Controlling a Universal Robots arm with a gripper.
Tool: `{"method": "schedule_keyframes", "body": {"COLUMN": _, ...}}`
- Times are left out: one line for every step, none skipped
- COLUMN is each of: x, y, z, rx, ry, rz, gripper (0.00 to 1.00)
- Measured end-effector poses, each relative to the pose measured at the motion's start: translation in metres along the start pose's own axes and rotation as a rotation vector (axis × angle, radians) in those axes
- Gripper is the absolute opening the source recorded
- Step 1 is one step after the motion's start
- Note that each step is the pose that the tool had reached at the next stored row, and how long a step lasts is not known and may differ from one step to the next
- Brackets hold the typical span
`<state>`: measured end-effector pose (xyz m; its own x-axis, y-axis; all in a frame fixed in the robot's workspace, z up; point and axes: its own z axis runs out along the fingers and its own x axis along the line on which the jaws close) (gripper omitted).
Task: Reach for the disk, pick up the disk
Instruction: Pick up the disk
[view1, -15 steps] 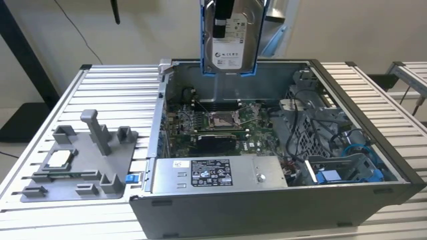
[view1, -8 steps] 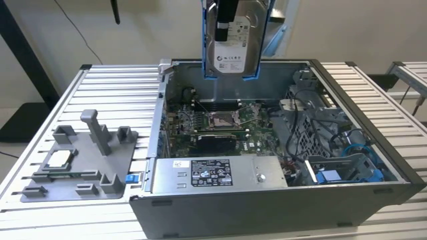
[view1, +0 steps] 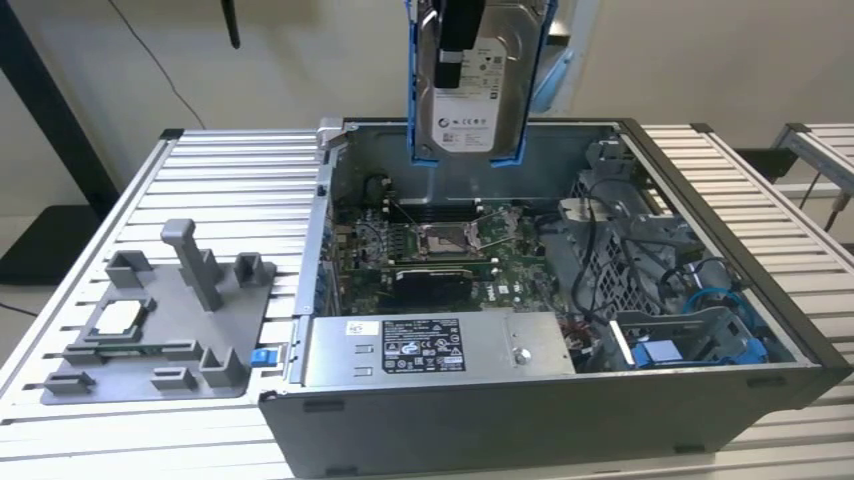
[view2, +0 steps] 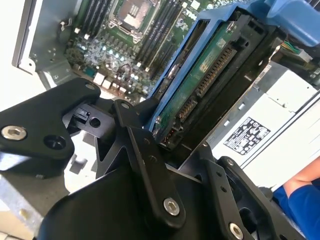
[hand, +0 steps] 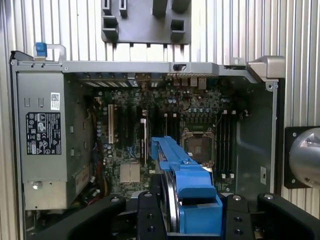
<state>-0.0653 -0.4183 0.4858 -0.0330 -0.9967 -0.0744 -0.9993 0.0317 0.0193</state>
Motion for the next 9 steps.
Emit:
{"method": "schedule_keyframes", "body": {"x": 0.0016, "y": -0.0006, "z": -0.0001, "rx": -0.0001, "ry": 0.0, "rz": 0.0, "gripper": 0.0}}
{"method": "schedule_keyframes", "body": {"x": 0.0032, "y": -0.0011, "z": -0.0002, "rx": -0.0003, "ry": 0.0001, "rz": 0.0, "gripper": 0.0}}
{"method": "schedule_keyframes", "body": {"x": 0.0049, "y": -0.0016, "z": -0.0002, "rx": -0.0003, "ry": 0.0, "rz": 0.0, "gripper": 0.0}}
{"method": "schedule_keyframes", "body": {"x": 0.0066, "y": -0.0021, "z": -0.0003, "rx": -0.0004, "ry": 0.0001, "rz": 0.0, "gripper": 0.0}}
{"method": "schedule_keyframes", "body": {"x": 0.0085, "y": -0.0026, "z": -0.0004, "rx": -0.0004, "ry": 0.0, "rz": 0.0, "gripper": 0.0}}
{"method": "schedule_keyframes", "body": {"x": 0.0103, "y": -0.003, "z": -0.0004, "rx": -0.0005, "ry": 0.0, "rz": 0.0, "gripper": 0.0}}
{"method": "schedule_keyframes", "body": {"x": 0.0119, "y": -0.0035, "z": -0.0005, "rx": -0.0005, "ry": 0.0, "rz": 0.0, "gripper": 0.0}}
{"method": "schedule_keyframes", "body": {"x": 0.0136, "y": -0.0039, "z": -0.0006, "rx": -0.0006, "ry": 0.0, "rz": 0.0, "gripper": 0.0}}
{"method": "schedule_keyframes", "body": {"x": 0.0153, "y": -0.0044, "z": -0.0007, "rx": -0.0006, "ry": 0.0, "rz": 0.0, "gripper": 0.0}}
